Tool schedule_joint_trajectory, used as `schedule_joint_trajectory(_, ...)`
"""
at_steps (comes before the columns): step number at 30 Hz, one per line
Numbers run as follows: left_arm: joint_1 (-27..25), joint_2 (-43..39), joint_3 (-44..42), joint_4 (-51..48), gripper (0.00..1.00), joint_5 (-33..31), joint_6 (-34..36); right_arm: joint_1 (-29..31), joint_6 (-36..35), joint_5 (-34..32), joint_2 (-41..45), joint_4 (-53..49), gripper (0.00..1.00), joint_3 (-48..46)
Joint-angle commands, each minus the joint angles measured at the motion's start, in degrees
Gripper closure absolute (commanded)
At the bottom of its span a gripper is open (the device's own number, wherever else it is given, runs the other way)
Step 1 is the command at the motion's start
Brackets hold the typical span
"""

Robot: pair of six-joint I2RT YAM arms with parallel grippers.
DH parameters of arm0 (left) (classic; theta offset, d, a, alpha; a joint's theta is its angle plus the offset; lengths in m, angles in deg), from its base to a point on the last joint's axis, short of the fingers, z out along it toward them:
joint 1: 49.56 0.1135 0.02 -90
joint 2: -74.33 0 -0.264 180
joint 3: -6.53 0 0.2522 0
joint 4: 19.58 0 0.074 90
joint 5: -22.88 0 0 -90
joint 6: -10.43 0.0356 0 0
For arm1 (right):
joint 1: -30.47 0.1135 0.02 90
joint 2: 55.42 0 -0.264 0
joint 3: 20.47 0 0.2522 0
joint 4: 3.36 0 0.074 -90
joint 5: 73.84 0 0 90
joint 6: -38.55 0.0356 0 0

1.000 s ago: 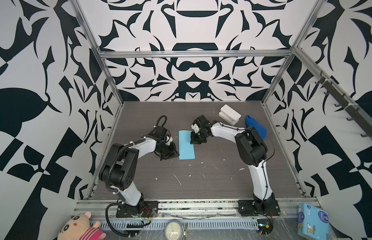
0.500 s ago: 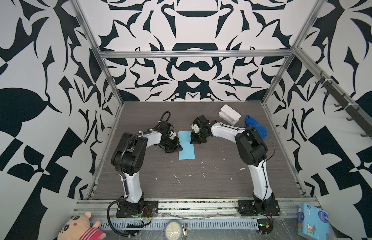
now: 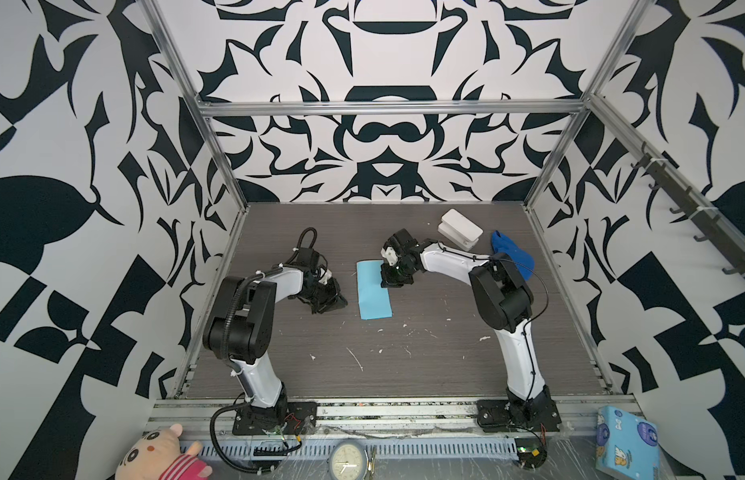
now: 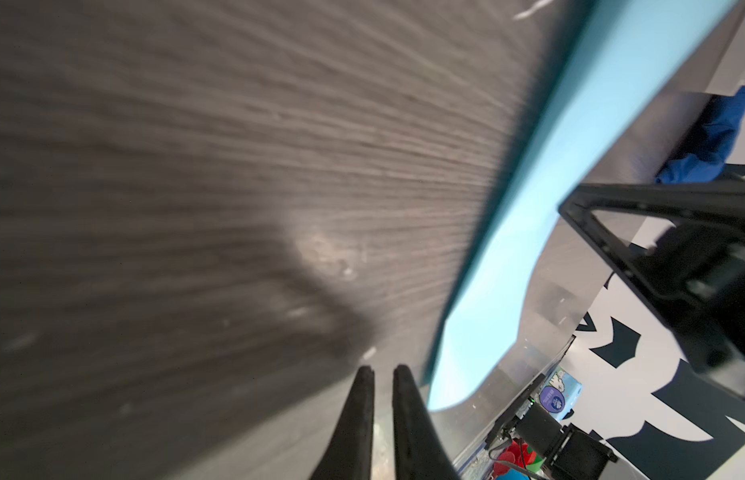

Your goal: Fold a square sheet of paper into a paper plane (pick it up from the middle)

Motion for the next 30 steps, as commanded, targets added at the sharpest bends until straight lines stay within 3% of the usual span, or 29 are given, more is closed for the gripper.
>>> schedule_joint_trajectory(1, -0.27, -3.48, 1.76, 4.53, 0.83, 1.73, -3.09, -0.62, -12.63, -7.75, -4.86, -6.29, 1.00, 2.96)
schedule_joint_trajectory(5, -1.40, 0.12, 5.59, 12.71, 0.82, 5.72, -6.38, -1.08, -25.23, -4.71, -7.63, -11.45, 1.00, 10.08)
schedule_joint_trajectory(12, -3.44, 12.32, 18.07, 9.08, 0.84, 3.20, -3.02, -1.05, -37.03, -2.35, -10.89, -15.76, 1.00, 16.63)
schedule_joint_trajectory(17, -3.37, 14.87, 20.10, 4.57, 0.87, -1.03, 0.59, -1.08, -39.11, -1.06, -10.81, -15.42, 1.00, 17.47)
schedule_joint_trajectory(30, -3.09, 16.48, 18.20, 4.82, 0.85, -0.21, 3.42, -1.26, -35.35, 0.94, -10.33, -14.80, 1.00, 19.70)
